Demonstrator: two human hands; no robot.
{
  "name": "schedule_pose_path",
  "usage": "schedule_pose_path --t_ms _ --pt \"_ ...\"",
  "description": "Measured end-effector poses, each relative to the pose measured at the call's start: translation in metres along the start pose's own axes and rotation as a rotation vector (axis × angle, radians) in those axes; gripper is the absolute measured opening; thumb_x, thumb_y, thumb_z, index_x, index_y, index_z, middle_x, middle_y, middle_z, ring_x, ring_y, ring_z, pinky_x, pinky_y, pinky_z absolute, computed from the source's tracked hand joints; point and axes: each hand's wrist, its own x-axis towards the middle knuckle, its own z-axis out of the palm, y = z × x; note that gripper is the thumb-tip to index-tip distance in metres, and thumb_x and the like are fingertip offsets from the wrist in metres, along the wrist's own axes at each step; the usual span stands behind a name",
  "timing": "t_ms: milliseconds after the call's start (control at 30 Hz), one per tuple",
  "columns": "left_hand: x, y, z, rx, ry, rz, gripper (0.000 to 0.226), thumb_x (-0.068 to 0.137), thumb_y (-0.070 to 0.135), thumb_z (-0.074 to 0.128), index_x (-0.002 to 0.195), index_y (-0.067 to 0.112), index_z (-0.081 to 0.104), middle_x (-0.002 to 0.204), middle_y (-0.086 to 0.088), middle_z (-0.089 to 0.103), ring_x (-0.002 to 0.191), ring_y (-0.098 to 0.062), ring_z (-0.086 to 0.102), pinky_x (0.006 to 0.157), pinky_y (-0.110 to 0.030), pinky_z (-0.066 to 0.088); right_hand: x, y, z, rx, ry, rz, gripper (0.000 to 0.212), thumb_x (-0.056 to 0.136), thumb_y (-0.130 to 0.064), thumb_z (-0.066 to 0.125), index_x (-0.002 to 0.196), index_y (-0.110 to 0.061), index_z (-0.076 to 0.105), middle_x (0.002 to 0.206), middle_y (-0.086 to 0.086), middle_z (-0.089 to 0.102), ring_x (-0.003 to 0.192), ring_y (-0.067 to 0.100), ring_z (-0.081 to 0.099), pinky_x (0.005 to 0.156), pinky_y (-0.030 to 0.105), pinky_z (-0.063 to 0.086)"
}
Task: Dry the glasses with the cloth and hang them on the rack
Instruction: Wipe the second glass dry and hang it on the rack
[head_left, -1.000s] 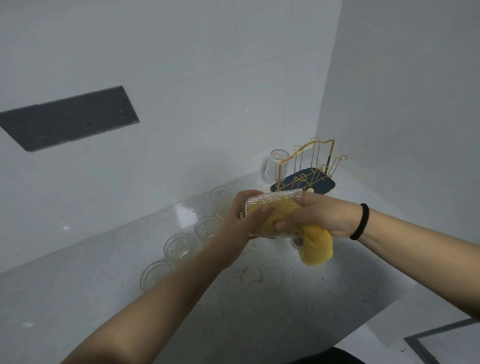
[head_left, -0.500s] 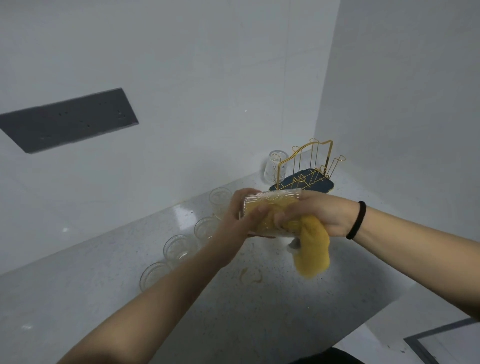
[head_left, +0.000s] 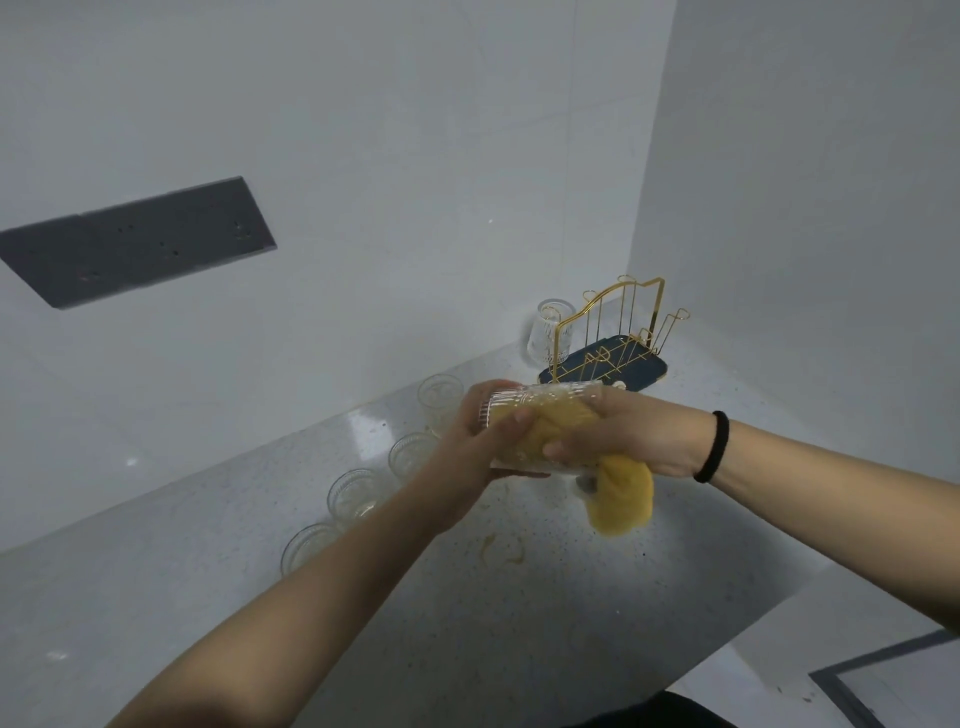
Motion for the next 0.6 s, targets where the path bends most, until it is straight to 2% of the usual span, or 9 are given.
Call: schedule_pose_path --t_ms 100,167,233,300,367,433,467,533,600 --pt "0.002 0.013 0.001 -0.013 -0.047 -0.216 0.069 0.080 0.055 0.069 0.129 0.009 0.055 0.118 -0.015 0.067 0.096 -0.027 0.070 0.073 -0.038 0.061 -0.001 0.012 0.007 -0.873 0.144 -0.181 0.047 0.086 -0.031 0.064 0.130 -0.020 0.051 0.121 -0.011 0.057 0.107 0.008 0.054 0.080 -0.004 0.035" --pt "0.001 0.023 0.001 0.008 -0.067 -0.323 0.068 0.076 0.056 0.064 0.128 0.012 0.058 0.111 -0.010 0.071 0.090 -0.023 0.072 0.072 -0.037 0.062 -0.002 0.019 0.008 -1.020 0.187 -0.321 0.052 0.087 -0.033 0.062 0.134 -0.017 0.047 0.132 -0.004 0.054 0.118 0.009 0.049 0.085 -0.008 0.020" --pt "0.001 0.023 0.000 0.041 -0.081 -0.297 0.068 0.075 0.057 0.063 0.127 0.014 0.057 0.114 -0.011 0.070 0.094 -0.025 0.071 0.075 -0.039 0.061 -0.001 0.017 0.006 -0.917 0.192 -0.356 0.048 0.086 -0.030 0.065 0.130 -0.016 0.052 0.127 -0.006 0.058 0.112 0.002 0.052 0.086 -0.006 0.026" --pt "0.000 0.015 -0.001 0.050 -0.103 -0.146 0.065 0.078 0.051 0.071 0.131 0.019 0.050 0.126 -0.015 0.061 0.101 -0.028 0.069 0.079 -0.041 0.060 0.000 0.008 0.002 -0.658 0.101 -0.269 0.032 0.087 -0.019 0.064 0.119 -0.013 0.059 0.105 -0.018 0.065 0.091 -0.011 0.057 0.077 -0.002 0.038" --pt "-0.002 0.008 0.001 0.059 -0.054 0.016 0.054 0.079 0.035 0.077 0.124 0.026 0.048 0.125 -0.013 0.056 0.097 -0.025 0.069 0.074 -0.038 0.061 -0.003 -0.003 0.001 -0.171 0.033 -0.169 0.016 0.089 0.001 0.056 0.102 -0.007 0.061 0.079 -0.015 0.068 0.070 -0.005 0.063 0.062 0.007 0.047" --pt "-0.003 0.008 0.004 0.003 -0.014 0.055 0.045 0.078 0.031 0.071 0.117 0.025 0.050 0.118 -0.012 0.059 0.089 -0.022 0.070 0.066 -0.035 0.060 -0.005 -0.005 0.002 0.006 -0.016 -0.141 0.019 0.086 0.005 0.057 0.100 -0.008 0.059 0.078 -0.009 0.069 0.068 0.002 0.065 0.058 0.010 0.049" --pt "-0.005 0.012 0.005 -0.012 -0.013 0.015 0.046 0.078 0.033 0.069 0.118 0.022 0.050 0.116 -0.013 0.060 0.088 -0.022 0.070 0.065 -0.034 0.060 -0.006 -0.005 0.004 -0.138 -0.006 -0.124 0.022 0.086 -0.001 0.061 0.105 -0.013 0.058 0.085 -0.009 0.068 0.074 0.003 0.065 0.060 0.009 0.048" --pt "-0.004 0.018 0.005 0.016 -0.030 -0.130 0.057 0.078 0.042 0.071 0.123 0.014 0.052 0.110 -0.013 0.066 0.085 -0.022 0.070 0.062 -0.033 0.059 -0.009 0.000 0.011 -0.797 0.024 -0.144 0.041 0.087 -0.025 0.063 0.126 -0.022 0.050 0.114 -0.007 0.062 0.100 0.009 0.060 0.072 0.005 0.043" --pt "-0.004 0.023 0.005 0.042 -0.032 -0.311 0.052 0.083 0.051 0.068 0.117 0.013 0.058 0.092 -0.006 0.071 0.073 -0.017 0.070 0.056 -0.028 0.058 -0.003 0.014 0.010 -1.391 0.131 -0.357 0.046 0.092 -0.035 0.053 0.135 -0.019 0.045 0.130 -0.003 0.054 0.116 0.013 0.053 0.086 0.004 0.030"
